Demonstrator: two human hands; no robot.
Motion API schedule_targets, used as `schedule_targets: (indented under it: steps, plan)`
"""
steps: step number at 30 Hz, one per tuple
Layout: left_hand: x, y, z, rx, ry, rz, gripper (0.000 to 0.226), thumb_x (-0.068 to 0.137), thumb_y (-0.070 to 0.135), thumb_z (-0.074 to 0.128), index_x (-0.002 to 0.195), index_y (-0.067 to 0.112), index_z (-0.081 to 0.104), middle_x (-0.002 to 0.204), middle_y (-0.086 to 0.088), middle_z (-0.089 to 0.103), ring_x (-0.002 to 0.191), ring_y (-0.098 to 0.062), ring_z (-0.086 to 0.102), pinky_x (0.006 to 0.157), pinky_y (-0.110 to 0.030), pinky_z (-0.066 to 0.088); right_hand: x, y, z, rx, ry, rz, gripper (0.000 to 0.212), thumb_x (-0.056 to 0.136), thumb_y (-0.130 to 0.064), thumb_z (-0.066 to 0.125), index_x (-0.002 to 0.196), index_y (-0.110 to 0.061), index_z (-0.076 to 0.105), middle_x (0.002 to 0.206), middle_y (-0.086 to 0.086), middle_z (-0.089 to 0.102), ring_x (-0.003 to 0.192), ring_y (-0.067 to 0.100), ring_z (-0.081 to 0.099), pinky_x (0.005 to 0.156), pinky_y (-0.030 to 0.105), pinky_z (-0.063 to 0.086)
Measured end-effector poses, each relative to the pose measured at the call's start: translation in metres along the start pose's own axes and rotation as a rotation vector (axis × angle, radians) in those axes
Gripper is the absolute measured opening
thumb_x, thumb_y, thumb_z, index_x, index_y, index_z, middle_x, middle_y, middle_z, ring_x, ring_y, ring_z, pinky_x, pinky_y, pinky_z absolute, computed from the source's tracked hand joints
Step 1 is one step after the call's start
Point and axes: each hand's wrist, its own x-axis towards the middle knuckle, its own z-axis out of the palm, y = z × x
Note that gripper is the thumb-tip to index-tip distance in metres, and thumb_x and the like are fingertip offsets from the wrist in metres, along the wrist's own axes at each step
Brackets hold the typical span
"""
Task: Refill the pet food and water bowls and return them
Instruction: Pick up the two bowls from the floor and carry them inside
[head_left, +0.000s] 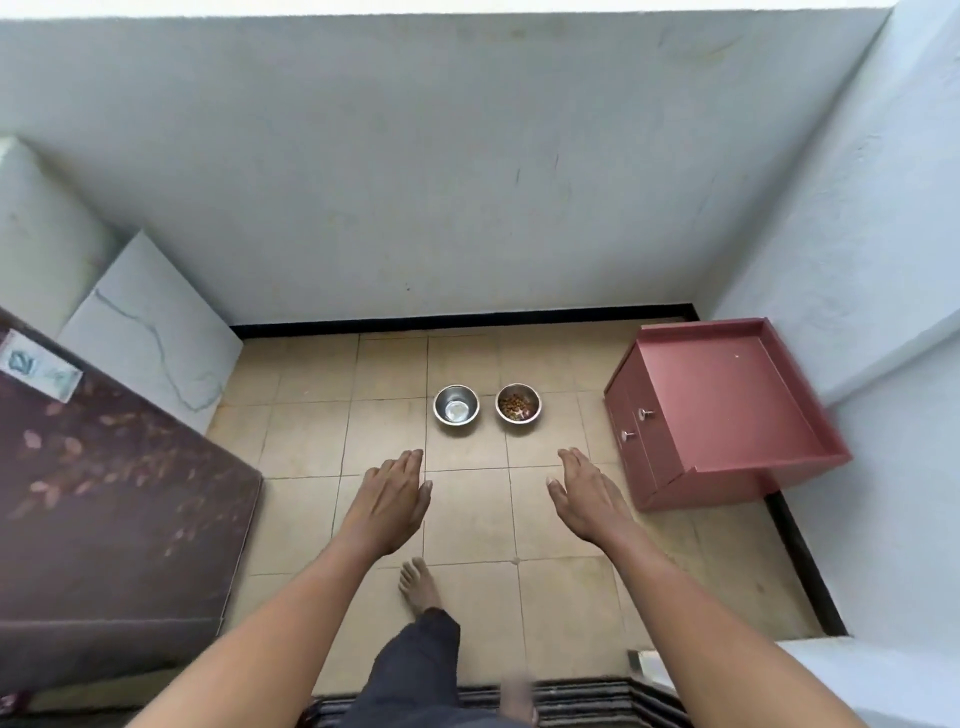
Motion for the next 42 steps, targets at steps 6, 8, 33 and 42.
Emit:
schedule_targets:
  steps: [6,8,33,42]
  plan:
    - [0.104,-0.05,-0.014,-0.067,-0.049,0.018,0.052,0.108,0.036,0.034,0.151,0.007,0.034,0.149,-0.01,0.05,0.126,-0.029,0.055,0.1,-0.043,0.045,0.083,-0.026,-0.013,-0.013,-0.037,0.039,0.058,0.112,-0.035,0.04,0.161,-0.007,0.028,0.17,0.016,0.029,0.156,0.029,0.032,0.124,0.041,0.031]
    - [0.132,-0.065,-0.019,-0.094,-0.067,0.016,0.051,0.108,0.036,0.034,0.15,0.007,0.035,0.147,-0.011,0.052,0.125,-0.03,0.056,0.098,-0.044,0.046,0.106,-0.033,-0.016,0.001,-0.051,0.066,0.057,0.112,-0.035,0.041,0.161,-0.007,0.029,0.169,0.014,0.031,0.154,0.029,0.036,0.122,0.041,0.034]
    - [0.568,-0.157,0.255,-0.419,-0.329,-0.454,0.05,0.102,0.019,0.051,0.145,-0.004,0.044,0.14,-0.027,0.055,0.129,-0.043,0.052,0.102,-0.047,0.043,0.558,0.099,0.204,0.441,-0.313,0.581,0.056,0.106,-0.03,0.057,0.154,-0.005,0.042,0.144,0.024,0.06,0.134,0.041,0.056,0.107,0.042,0.045]
    - [0.676,-0.187,0.43,-0.511,-0.359,-0.672,0.045,0.1,0.015,0.055,0.137,-0.009,0.045,0.127,-0.032,0.06,0.121,-0.047,0.057,0.088,-0.041,0.044,0.695,0.176,0.339,0.49,-0.195,0.802,0.065,0.099,-0.025,0.069,0.149,0.004,0.042,0.144,0.028,0.057,0.136,0.044,0.053,0.107,0.043,0.044]
